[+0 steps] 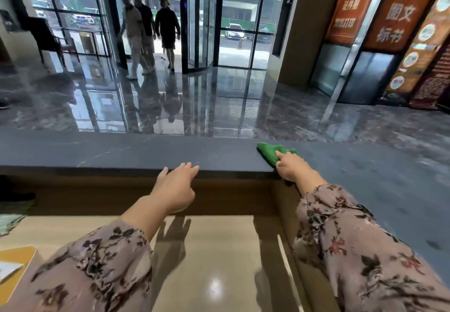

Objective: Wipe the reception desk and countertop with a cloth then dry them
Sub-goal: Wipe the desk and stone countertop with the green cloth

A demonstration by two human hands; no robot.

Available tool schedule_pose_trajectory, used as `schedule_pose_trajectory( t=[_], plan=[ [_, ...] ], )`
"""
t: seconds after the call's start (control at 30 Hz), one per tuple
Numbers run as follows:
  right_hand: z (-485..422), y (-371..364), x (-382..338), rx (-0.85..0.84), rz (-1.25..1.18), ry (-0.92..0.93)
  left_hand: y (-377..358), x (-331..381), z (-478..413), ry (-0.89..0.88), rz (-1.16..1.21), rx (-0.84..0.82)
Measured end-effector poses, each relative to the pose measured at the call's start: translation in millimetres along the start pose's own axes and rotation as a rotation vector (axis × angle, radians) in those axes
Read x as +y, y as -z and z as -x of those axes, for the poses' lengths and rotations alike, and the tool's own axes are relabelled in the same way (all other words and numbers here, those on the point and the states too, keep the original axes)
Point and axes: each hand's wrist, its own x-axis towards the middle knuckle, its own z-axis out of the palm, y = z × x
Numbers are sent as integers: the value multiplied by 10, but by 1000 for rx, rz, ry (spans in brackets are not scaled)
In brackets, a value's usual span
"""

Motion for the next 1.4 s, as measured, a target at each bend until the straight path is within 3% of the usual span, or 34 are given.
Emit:
schedule_pose_trajectory(
  t=[0.37, 0.7, 1.07, 1.4],
  plan=[
    [61, 320, 1351, -97, 141, -201, -301, 736, 278, -109, 114, -22],
    [503, 324, 1448, -155, 118, -120, -297, 1047, 718, -125, 88, -3],
    [988, 171, 1350, -200, 160, -12, -543, 1750, 1199, -129, 214, -5],
    [928, 159, 1461, -252, 65, 58, -573, 2190, 1046, -98, 169, -30]
  ],
)
